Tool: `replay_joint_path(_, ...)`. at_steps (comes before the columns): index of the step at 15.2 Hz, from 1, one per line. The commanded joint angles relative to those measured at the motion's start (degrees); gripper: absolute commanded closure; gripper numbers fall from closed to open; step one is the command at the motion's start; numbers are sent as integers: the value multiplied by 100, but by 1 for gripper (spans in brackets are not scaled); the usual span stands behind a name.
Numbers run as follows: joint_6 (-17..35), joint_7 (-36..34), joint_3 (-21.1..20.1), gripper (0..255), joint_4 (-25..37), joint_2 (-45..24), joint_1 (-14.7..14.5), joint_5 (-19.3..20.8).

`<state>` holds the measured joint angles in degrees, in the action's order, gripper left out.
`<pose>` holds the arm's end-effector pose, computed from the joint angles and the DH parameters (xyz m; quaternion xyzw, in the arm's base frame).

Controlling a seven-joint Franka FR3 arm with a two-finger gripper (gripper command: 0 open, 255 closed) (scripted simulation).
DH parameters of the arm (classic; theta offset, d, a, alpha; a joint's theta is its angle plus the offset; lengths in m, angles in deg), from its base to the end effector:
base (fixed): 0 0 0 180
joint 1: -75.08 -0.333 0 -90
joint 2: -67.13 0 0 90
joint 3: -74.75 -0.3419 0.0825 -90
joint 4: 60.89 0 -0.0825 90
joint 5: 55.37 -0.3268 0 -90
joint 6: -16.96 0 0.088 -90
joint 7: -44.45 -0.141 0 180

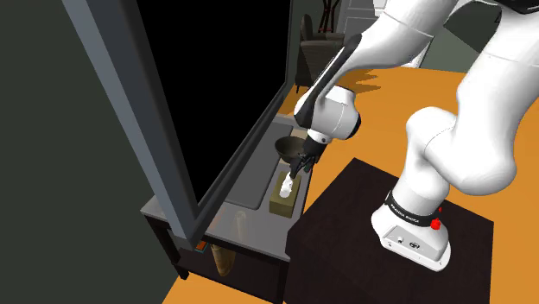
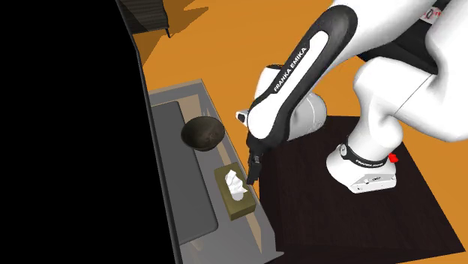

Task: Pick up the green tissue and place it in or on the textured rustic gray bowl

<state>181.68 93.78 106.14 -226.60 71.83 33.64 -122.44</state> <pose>0.3093 0.0143 0.2484 -0.9829 0.0481 -0.0696 0.1635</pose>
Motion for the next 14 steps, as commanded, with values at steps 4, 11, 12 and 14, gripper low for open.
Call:
replay_joint_path(4, -681, 2727, -49, 0, 869, -1607, -231, -3393)
replay_joint_path(11, -1062, 3267, -233, 0, 1304, -2471, -248, -4253)
replay_joint_path(12, -1062, 3267, -233, 0, 1304, -2471, -249, -4253)
replay_joint_path(14, -1062, 3267, -232, 0, 1304, -2471, -249, -4253)
